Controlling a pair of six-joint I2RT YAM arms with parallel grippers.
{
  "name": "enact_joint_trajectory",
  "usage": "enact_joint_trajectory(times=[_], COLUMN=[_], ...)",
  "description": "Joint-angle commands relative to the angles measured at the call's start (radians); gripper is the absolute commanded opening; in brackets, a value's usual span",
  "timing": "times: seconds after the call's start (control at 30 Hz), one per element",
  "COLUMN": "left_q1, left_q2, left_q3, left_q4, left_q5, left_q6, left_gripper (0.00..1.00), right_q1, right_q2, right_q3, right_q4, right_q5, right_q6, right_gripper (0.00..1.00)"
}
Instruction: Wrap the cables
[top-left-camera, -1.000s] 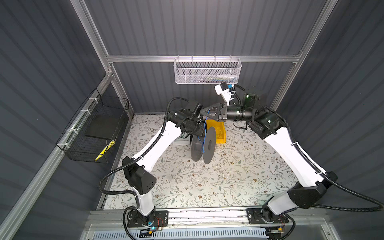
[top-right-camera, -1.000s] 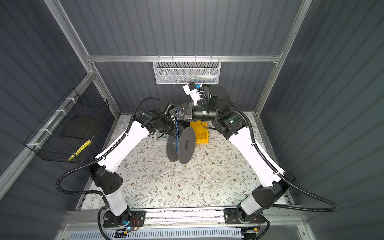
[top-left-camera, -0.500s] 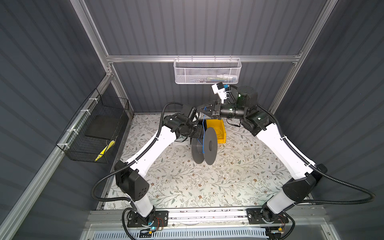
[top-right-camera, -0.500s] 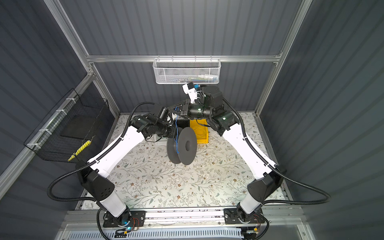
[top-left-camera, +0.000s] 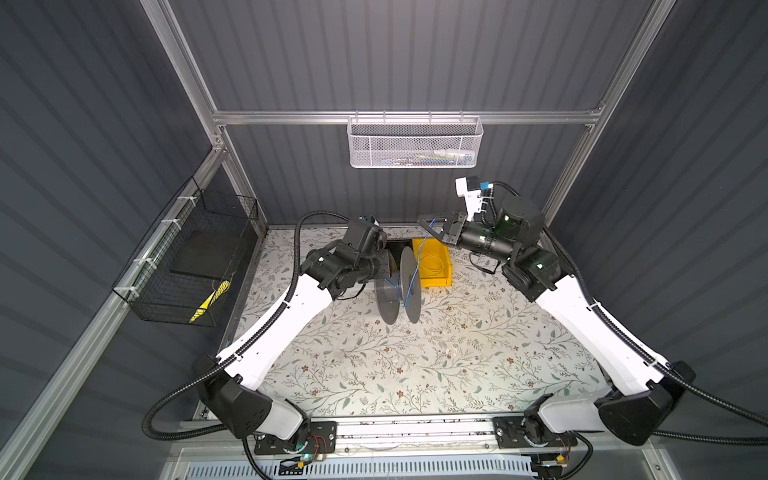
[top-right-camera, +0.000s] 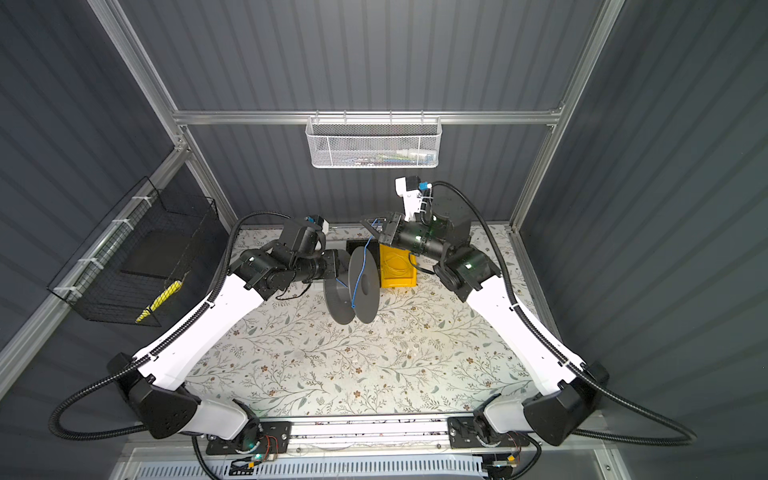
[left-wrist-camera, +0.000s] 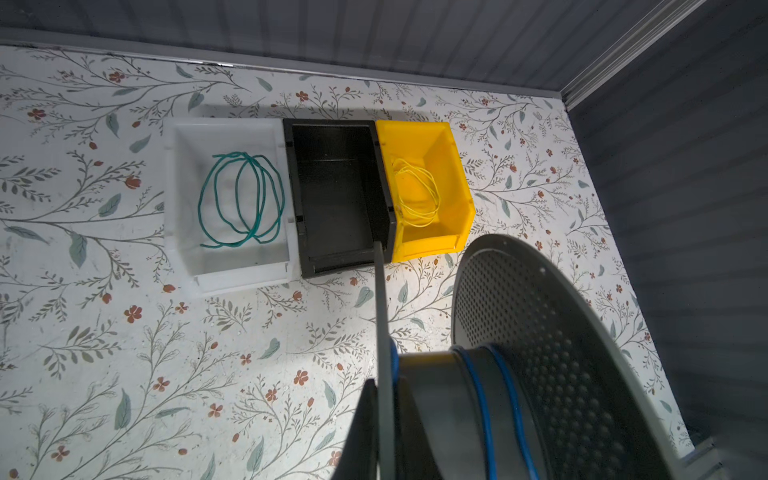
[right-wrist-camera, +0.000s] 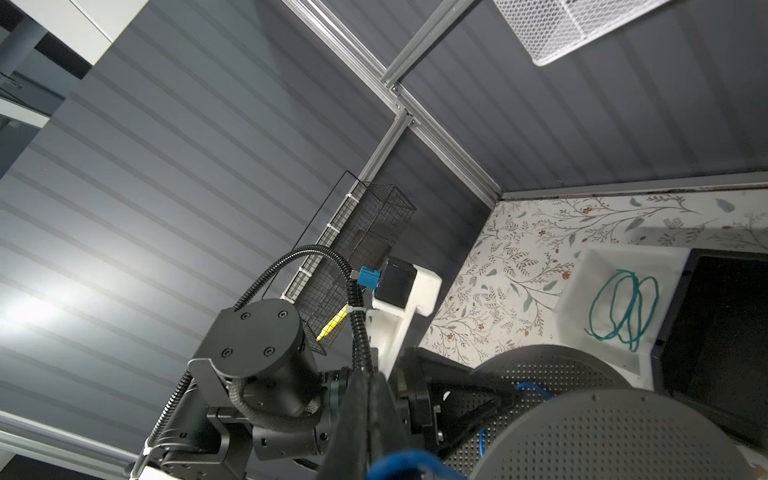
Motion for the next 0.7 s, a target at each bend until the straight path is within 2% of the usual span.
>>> enact_joint_trajectory(times=[0.0, 0.2, 0.43, 0.53, 0.67], left_q1=[-0.056, -0.113, -0.153, -0.157, -0.157], left_q2=[0.007, 0.04, 0.035, 0.019, -0.033], left_q3=[-0.002, 0.039, 0.017, -0.015, -0.068], left_q4=[-0.065, -0.078, -0.064, -0.023, 0.042], left_q5=[0.006, 0.0, 0.028, 0.091, 0.09], left_q6=[0.099, 0.224, 0.314, 0.342, 0.335], left_gripper=[0.0, 0.0, 0.0, 0.0, 0.0], right_q1=[-0.047, -0.053, -0.059, -0.083, -0.104], right_q2=[0.036, 0.218, 0.298, 0.347, 0.382], right_q3=[0.064, 0.221, 0.386, 0.404, 0.357], right_q4=[0.184, 0.256, 0.07, 0.099, 0.19], right_q5=[0.071, -0.025, -0.002, -0.045, -0.058], right_q6=[0.025, 0.188, 0.08, 0.167, 0.292], right_gripper=[0.0, 0.0, 0.0, 0.0, 0.0])
